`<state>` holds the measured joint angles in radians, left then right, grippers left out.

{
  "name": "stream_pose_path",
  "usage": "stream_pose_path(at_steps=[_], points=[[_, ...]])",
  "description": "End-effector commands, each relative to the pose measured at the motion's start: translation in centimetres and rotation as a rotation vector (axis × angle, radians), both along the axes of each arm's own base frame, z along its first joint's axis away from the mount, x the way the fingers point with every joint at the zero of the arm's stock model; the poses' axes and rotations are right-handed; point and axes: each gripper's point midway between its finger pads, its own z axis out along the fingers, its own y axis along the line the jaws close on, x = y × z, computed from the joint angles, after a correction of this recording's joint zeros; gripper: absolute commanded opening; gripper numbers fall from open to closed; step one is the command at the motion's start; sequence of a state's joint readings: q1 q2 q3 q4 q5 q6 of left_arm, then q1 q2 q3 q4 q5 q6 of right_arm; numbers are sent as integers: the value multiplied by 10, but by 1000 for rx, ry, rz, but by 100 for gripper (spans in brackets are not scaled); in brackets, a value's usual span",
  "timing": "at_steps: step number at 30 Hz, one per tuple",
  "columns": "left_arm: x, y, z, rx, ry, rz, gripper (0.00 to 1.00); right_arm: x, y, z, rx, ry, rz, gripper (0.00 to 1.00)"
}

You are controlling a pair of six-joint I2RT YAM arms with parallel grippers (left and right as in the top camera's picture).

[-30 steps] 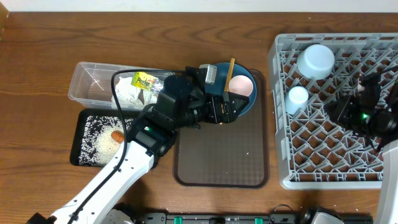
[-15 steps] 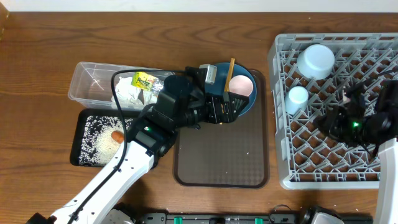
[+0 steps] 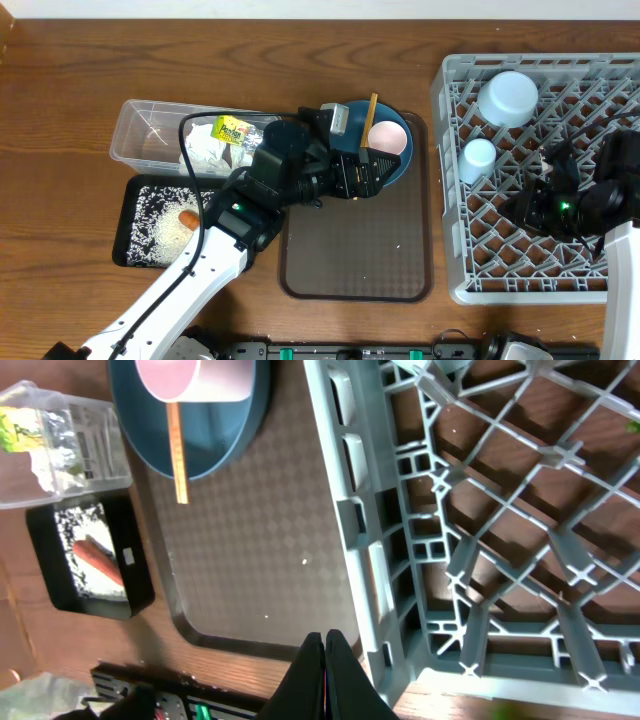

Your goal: Sort waste into correct bins and load items into the dishwasher rack

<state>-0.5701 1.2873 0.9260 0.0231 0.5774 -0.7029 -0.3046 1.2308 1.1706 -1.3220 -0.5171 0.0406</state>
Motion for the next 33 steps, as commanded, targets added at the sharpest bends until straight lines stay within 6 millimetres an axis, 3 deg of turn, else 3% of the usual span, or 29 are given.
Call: stream_pose_path(at_steps=[1,33], points=[[-1,0,10,-13,-23,-12,100,-4,4,0,-21,-5,36,3],[-1,0,10,-13,-23,-12,100,-9,5,-1,-19,19,39,4]])
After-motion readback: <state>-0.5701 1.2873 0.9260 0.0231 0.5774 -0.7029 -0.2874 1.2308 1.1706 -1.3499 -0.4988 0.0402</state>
